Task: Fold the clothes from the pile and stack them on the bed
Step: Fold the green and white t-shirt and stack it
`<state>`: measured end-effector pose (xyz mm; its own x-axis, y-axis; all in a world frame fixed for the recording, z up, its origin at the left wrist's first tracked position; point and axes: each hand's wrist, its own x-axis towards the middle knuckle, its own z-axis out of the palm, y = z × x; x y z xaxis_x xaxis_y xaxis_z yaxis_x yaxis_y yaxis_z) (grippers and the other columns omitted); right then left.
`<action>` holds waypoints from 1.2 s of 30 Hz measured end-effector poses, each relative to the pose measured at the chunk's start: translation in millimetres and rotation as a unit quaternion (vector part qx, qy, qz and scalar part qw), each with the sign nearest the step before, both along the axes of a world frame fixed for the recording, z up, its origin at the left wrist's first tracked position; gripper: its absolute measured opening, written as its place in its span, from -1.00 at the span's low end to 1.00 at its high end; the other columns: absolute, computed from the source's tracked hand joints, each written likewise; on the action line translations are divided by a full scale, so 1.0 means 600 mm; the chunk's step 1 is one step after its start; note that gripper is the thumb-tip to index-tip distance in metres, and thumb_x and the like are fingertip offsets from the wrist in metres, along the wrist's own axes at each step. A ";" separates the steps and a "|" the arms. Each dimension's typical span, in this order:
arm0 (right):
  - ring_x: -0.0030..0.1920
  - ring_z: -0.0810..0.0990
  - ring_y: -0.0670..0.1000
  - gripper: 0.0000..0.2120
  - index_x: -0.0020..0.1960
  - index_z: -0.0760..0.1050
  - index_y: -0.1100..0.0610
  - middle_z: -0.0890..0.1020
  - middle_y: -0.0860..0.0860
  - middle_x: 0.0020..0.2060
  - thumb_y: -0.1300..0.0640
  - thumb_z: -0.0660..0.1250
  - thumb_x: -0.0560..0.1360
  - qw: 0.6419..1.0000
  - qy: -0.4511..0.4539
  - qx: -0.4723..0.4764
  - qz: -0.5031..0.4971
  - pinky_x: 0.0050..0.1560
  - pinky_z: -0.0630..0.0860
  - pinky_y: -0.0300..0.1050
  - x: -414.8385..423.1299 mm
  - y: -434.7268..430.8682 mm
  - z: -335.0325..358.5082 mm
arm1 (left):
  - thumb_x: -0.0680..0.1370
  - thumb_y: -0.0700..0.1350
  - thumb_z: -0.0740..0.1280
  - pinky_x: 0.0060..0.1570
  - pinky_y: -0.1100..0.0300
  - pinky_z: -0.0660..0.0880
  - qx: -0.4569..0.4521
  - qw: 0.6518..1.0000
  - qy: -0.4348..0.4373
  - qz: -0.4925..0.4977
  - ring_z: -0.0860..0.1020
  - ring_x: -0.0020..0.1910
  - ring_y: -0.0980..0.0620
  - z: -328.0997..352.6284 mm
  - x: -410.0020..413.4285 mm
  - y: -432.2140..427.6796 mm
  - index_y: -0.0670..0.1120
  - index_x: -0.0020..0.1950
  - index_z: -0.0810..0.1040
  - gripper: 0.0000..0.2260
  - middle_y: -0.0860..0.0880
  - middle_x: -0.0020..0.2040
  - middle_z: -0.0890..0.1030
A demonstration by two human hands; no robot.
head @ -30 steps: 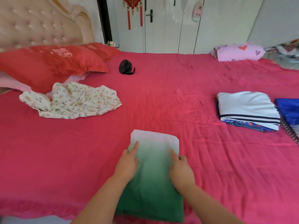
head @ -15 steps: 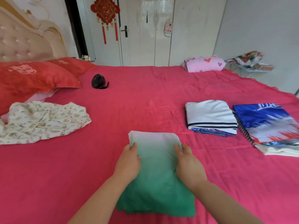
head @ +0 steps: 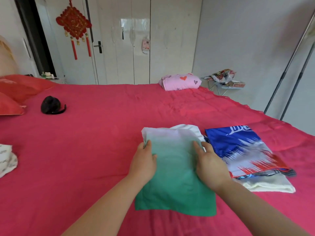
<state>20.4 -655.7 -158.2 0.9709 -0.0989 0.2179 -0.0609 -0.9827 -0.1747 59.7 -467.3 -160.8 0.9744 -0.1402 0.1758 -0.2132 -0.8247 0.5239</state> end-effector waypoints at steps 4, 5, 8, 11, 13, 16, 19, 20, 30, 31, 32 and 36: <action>0.06 0.57 0.15 -0.35 0.50 0.05 0.02 0.15 0.03 0.43 0.32 0.10 0.45 1.000 -0.020 -0.011 0.012 -0.15 0.47 -0.04 0.078 -0.050 0.006 | 0.60 -0.15 0.17 0.29 0.20 0.20 -0.044 0.999 -0.018 0.018 0.27 0.40 -0.10 -0.004 0.063 -0.050 -0.19 0.51 0.08 -0.49 -0.17 0.45 0.20; 0.07 0.56 0.14 -0.35 0.50 0.06 0.02 0.15 0.04 0.43 0.31 0.10 0.46 0.999 -0.028 -0.022 0.019 -0.17 0.47 -0.04 0.100 -0.062 0.010 | 0.60 -0.15 0.17 0.31 0.21 0.17 -0.059 0.998 -0.021 0.025 0.25 0.41 -0.10 -0.007 0.078 -0.061 -0.19 0.51 0.07 -0.48 -0.17 0.46 0.18; 0.10 0.55 0.16 -0.38 0.50 0.06 0.01 0.15 0.06 0.43 0.28 0.11 0.49 0.997 -0.045 -0.046 0.030 -0.15 0.48 -0.01 0.160 -0.091 0.024 | 0.60 -0.13 0.17 0.33 0.24 0.13 -0.091 0.995 -0.030 0.033 0.21 0.44 -0.08 -0.011 0.124 -0.087 -0.19 0.52 0.04 -0.46 -0.17 0.48 0.14; 0.11 0.54 0.19 -0.41 0.50 0.08 0.02 0.17 0.10 0.43 0.27 0.12 0.51 0.997 -0.059 -0.041 0.035 -0.12 0.48 0.02 0.212 -0.109 0.028 | 0.60 -0.14 0.18 0.33 0.24 0.11 -0.091 0.995 -0.039 0.028 0.21 0.44 -0.09 -0.008 0.178 -0.103 -0.20 0.52 0.05 -0.47 -0.18 0.48 0.15; 0.11 0.53 0.21 -0.42 0.49 0.09 0.04 0.17 0.12 0.42 0.27 0.12 0.51 0.997 -0.068 -0.034 0.030 -0.11 0.48 0.01 0.241 -0.115 0.024 | 0.59 -0.15 0.19 0.31 0.22 0.15 -0.086 0.995 -0.047 0.024 0.23 0.42 -0.10 -0.006 0.220 -0.109 -0.20 0.51 0.09 -0.48 -0.19 0.46 0.20; 0.13 0.52 0.21 -0.44 0.50 0.08 0.07 0.17 0.14 0.41 0.24 0.12 0.52 0.998 -0.060 -0.011 0.017 -0.05 0.47 0.01 0.278 -0.122 -0.003 | 0.58 -0.14 0.21 0.29 0.20 0.21 -0.060 0.997 -0.035 0.017 0.26 0.40 -0.11 -0.018 0.280 -0.116 -0.20 0.50 0.12 -0.48 -0.20 0.43 0.24; 0.32 0.37 0.23 -0.42 0.51 0.00 0.06 0.04 0.14 0.47 0.12 0.15 0.56 0.998 0.044 0.038 -0.034 0.22 0.41 0.04 0.313 -0.130 -0.049 | 0.58 -0.04 0.23 0.39 0.13 0.15 0.001 0.997 0.076 0.015 0.14 0.47 -0.15 -0.057 0.316 -0.124 -0.16 0.52 0.03 -0.40 -0.24 0.51 0.00; 0.37 0.28 0.24 -0.42 0.51 -0.01 0.05 0.00 0.15 0.48 0.07 0.15 0.57 0.994 0.078 0.056 -0.056 0.29 0.35 0.06 0.321 -0.130 -0.063 | 0.58 0.02 0.22 0.42 0.05 0.14 0.025 0.993 0.111 0.021 0.09 0.49 -0.18 -0.073 0.321 -0.126 -0.12 0.52 0.02 -0.39 -0.23 0.52 -0.10; 0.52 -0.09 0.08 -0.53 0.51 0.00 -0.09 0.01 0.00 0.52 -0.09 -0.10 0.62 0.997 0.058 -0.011 0.041 0.46 -0.15 0.10 0.366 -0.074 -0.139 | 0.63 0.09 -0.06 0.47 -0.10 -0.14 0.154 0.986 -0.002 -0.060 -0.07 0.52 -0.07 -0.155 0.352 -0.167 0.03 0.53 -0.01 -0.52 -0.03 0.55 -0.03; 0.52 -0.10 0.08 -0.53 0.51 -0.02 -0.11 0.00 -0.01 0.53 -0.11 -0.11 0.61 0.996 0.077 -0.007 0.035 0.46 -0.16 0.12 0.371 -0.075 -0.150 | 0.62 0.11 -0.07 0.47 -0.10 -0.15 0.151 0.987 0.018 -0.059 -0.09 0.52 -0.07 -0.165 0.356 -0.172 0.05 0.53 -0.01 -0.52 -0.02 0.55 -0.04; 0.52 -0.10 0.07 -0.53 0.51 -0.03 -0.12 0.00 -0.02 0.53 -0.12 -0.12 0.61 0.995 0.096 0.000 0.030 0.45 -0.16 0.14 0.374 -0.077 -0.162 | 0.62 0.12 -0.08 0.47 -0.09 -0.15 0.147 0.987 0.037 -0.060 -0.11 0.52 -0.07 -0.174 0.359 -0.176 0.06 0.53 -0.02 -0.52 -0.01 0.56 -0.06; 0.52 -0.12 0.02 -0.54 0.50 -0.04 -0.17 0.00 -0.06 0.52 -0.13 -0.12 0.60 0.994 0.100 0.031 0.015 0.45 -0.19 0.12 0.377 -0.086 -0.203 | 0.62 0.12 -0.07 0.48 -0.05 -0.15 0.137 0.988 0.044 -0.062 -0.16 0.52 -0.05 -0.210 0.359 -0.182 0.08 0.53 -0.05 -0.51 0.02 0.56 -0.10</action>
<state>246.9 -707.2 -280.0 0.9970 -0.0758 0.0138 -0.0708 -0.9722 -0.2232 274.9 -576.6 -286.5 0.9567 -0.2896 0.0296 -0.2845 -0.9086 0.3059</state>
